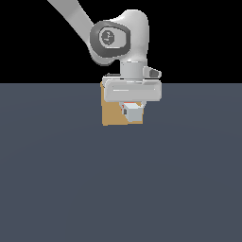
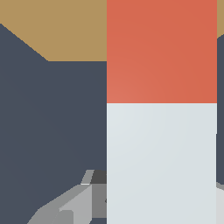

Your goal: Insert the peg into the horizontal hole in a box.

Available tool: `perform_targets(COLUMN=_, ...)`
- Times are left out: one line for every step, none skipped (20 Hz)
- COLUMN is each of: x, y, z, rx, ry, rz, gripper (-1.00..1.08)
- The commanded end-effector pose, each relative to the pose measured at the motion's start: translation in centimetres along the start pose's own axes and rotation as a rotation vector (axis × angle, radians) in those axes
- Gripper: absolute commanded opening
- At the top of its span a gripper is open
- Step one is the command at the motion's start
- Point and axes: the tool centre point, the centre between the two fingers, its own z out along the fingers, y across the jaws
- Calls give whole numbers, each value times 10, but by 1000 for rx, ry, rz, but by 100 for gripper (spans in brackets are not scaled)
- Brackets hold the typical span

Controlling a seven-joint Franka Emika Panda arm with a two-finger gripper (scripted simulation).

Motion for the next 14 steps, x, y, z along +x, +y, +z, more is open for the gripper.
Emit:
perform_targets(x=24, y=1, z=-3, rx=-5, ry=1, rz=-2, gripper=-100)
perform_targets(x=32, y=1, z=-3, rx=-6, ry=1, rz=-2, gripper=-100)
perform_targets(x=40, y=1, z=-3, rx=-6, ry=1, rz=-2, gripper=-100)
perform_targets(x=47, y=1, z=-4, rx=-7, ry=1, rz=-2, gripper=-100)
perform_targets(x=53, y=1, z=-4, rx=-7, ry=1, rz=-2, gripper=-100)
perform_targets(x=58, y=1, z=-4, rx=-7, ry=1, rz=-2, gripper=-100)
perform_targets(x=62, y=1, z=-4, rx=-7, ry=1, rz=-2, gripper=-100)
perform_targets(x=66, y=2, z=-4, rx=-7, ry=1, rz=-2, gripper=-100)
perform_targets(x=68, y=2, z=-4, rx=-7, ry=1, rz=-2, gripper=-100)
perform_targets(x=70, y=2, z=-4, rx=-7, ry=1, rz=-2, gripper=-100)
perform_targets(x=70, y=2, z=-4, rx=-7, ry=1, rz=-2, gripper=-100)
perform_targets(x=70, y=3, z=-4, rx=-7, ry=1, rz=-2, gripper=-100)
perform_targets(x=69, y=3, z=-4, rx=-7, ry=1, rz=-2, gripper=-100)
perform_targets(x=68, y=3, z=-4, rx=-7, ry=1, rz=-2, gripper=-100)
